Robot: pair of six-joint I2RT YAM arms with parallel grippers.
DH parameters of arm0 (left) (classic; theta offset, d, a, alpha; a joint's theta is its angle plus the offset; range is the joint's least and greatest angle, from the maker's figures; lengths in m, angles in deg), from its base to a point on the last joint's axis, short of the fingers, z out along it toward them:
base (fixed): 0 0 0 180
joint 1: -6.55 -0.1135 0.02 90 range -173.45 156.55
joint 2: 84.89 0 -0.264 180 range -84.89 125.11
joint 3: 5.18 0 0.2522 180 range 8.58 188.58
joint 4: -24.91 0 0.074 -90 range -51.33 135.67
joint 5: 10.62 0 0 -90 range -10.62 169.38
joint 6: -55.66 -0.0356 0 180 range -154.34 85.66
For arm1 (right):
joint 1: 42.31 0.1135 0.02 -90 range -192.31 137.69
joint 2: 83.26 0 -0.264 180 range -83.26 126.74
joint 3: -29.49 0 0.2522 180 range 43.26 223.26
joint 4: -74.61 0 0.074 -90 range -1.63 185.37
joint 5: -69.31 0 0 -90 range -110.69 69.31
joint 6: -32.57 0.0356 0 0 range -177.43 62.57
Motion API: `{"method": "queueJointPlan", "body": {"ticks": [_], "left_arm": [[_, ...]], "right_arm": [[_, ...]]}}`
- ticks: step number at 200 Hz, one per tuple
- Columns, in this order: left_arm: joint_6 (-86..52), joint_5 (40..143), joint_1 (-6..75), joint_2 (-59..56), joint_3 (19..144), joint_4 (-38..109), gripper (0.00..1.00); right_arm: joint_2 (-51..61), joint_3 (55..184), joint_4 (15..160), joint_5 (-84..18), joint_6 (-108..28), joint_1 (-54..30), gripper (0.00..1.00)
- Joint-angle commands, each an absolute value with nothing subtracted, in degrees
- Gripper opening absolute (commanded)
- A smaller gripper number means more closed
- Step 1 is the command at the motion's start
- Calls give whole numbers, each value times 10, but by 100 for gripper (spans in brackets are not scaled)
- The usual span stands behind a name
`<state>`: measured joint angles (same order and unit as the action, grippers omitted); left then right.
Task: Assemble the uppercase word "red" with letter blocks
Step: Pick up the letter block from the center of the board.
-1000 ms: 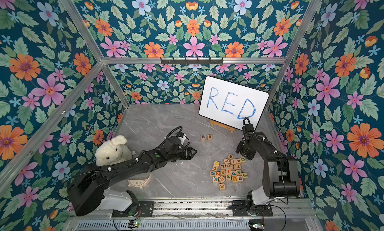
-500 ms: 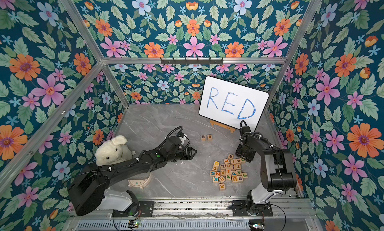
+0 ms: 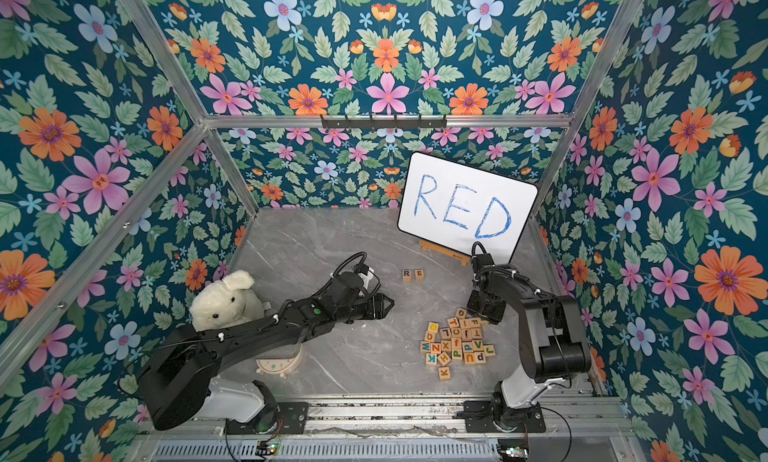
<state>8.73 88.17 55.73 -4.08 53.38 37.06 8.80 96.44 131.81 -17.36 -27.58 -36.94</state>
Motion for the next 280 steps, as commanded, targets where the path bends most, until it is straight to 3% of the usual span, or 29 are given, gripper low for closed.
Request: {"method": "queueJointPlan", "body": {"ticks": [1,90,138,201,280], "left_arm": [[87,877,558,-40,536,364,72],[86,877,558,-42,537,365,72],[87,876,558,-41,535,366,72],[90,879,558,-35,537,367,72],[89,877,558,-33,538,371,72]], "right_arm": [[89,963,1319,-176,-271,-367,51],[91,966,1346,-149,-224,-371,44],[68,944,1348,-179,-154,-422,42],[54,942,1338,-165,-85,-427,43],[58,946,1332,-170,-153,-426,52]]}}
